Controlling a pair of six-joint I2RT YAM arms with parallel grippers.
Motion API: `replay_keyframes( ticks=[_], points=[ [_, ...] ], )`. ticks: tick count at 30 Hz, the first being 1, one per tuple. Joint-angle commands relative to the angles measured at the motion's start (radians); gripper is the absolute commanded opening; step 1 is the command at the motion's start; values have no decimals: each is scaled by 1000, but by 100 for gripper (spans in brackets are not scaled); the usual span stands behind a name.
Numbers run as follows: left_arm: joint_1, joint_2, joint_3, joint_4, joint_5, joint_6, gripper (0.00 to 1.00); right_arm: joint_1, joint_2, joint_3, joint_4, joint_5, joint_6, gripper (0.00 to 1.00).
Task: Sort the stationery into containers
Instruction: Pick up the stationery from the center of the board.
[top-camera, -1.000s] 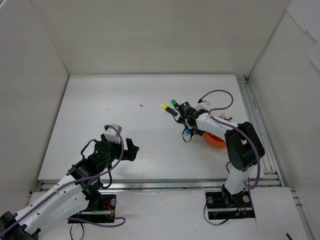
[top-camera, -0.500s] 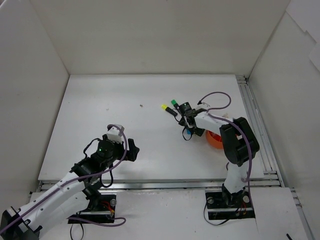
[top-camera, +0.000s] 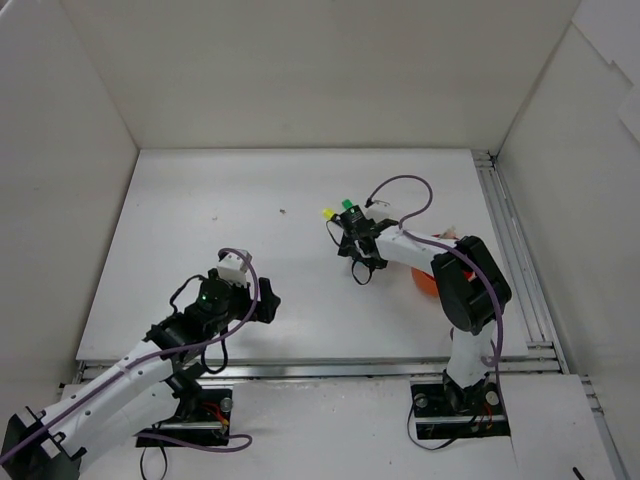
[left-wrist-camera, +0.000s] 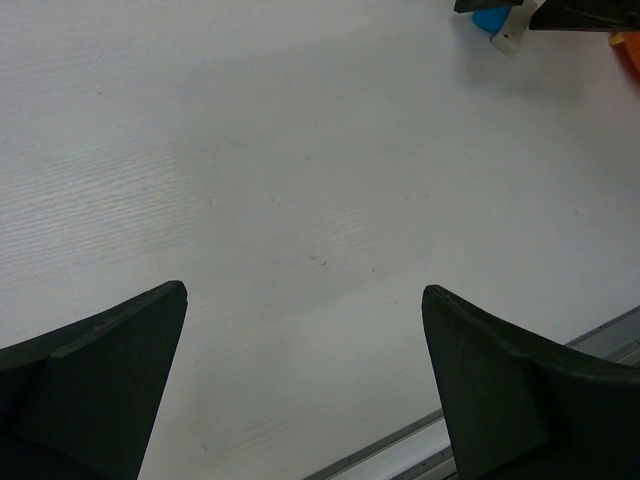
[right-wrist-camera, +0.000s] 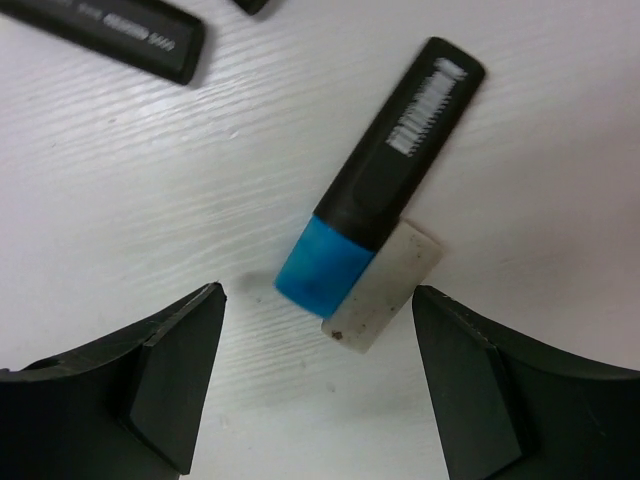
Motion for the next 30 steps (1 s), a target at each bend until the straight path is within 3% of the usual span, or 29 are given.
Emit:
replay_keyframes(
  ticks=[1,7,13,18,27,30],
  points=[
    [6,17,24,68,13,8,100,17,-37,41,17,-13,-75,73],
    [6,20,26,68,16,13,100,-21,-103,-28,14,-22,-75,71],
    [6,20,24,76,27,18,100,-46,-56,-34,14,-71,-56,69],
    [6,7,26,59,23,15,100,-52,-27,-24,12,-96,-49,56],
    [6,8,24,72,30,21,100,-25,-79,-70,14,-117,-101,65],
    [6,14,27,72,33,19,100,-18,-82,-88,14,-105,-101,56]
  ],
)
